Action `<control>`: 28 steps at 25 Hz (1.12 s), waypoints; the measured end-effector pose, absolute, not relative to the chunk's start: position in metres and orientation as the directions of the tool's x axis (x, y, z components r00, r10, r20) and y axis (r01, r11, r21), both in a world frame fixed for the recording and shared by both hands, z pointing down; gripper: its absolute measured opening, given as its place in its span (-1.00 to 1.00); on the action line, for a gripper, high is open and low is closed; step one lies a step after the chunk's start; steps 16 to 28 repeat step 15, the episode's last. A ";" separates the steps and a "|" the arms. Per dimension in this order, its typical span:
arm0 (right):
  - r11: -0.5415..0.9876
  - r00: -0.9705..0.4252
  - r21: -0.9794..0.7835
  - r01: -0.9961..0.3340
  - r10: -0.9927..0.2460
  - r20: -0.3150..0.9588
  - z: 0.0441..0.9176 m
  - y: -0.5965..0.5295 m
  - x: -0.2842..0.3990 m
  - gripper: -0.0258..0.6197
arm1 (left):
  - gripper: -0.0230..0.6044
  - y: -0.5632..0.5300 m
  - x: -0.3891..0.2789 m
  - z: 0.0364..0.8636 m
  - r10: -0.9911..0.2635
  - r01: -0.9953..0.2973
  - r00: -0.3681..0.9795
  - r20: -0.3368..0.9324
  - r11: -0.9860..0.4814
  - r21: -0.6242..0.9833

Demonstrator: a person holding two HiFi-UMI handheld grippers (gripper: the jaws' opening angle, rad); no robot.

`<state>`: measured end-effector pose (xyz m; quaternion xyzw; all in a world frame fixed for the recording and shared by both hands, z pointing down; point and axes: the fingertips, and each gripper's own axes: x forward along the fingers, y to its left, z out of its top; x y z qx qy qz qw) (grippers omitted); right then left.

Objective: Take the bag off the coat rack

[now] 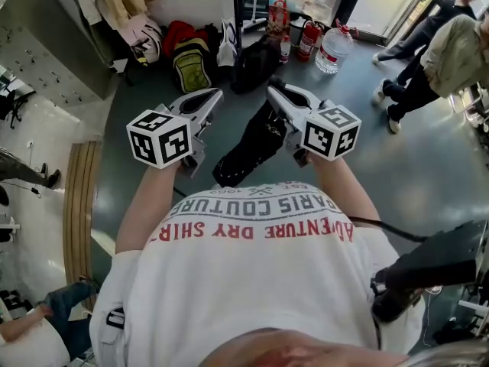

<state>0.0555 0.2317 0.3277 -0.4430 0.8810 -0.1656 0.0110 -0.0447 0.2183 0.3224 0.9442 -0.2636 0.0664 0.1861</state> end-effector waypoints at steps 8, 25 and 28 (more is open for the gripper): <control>0.565 -0.616 -0.293 -0.771 -0.778 0.124 0.325 0.235 0.051 -0.85 | -0.93 0.224 -0.048 0.319 -0.481 -0.528 0.849 0.221 -0.789 0.313; 0.566 -0.617 -0.294 -0.770 -0.777 0.123 0.345 0.241 0.063 -0.85 | -0.93 0.231 -0.036 0.338 -0.482 -0.530 0.848 0.222 -0.791 0.307; 0.566 -0.617 -0.294 -0.770 -0.777 0.123 0.345 0.241 0.063 -0.85 | -0.93 0.231 -0.036 0.338 -0.482 -0.530 0.848 0.222 -0.791 0.307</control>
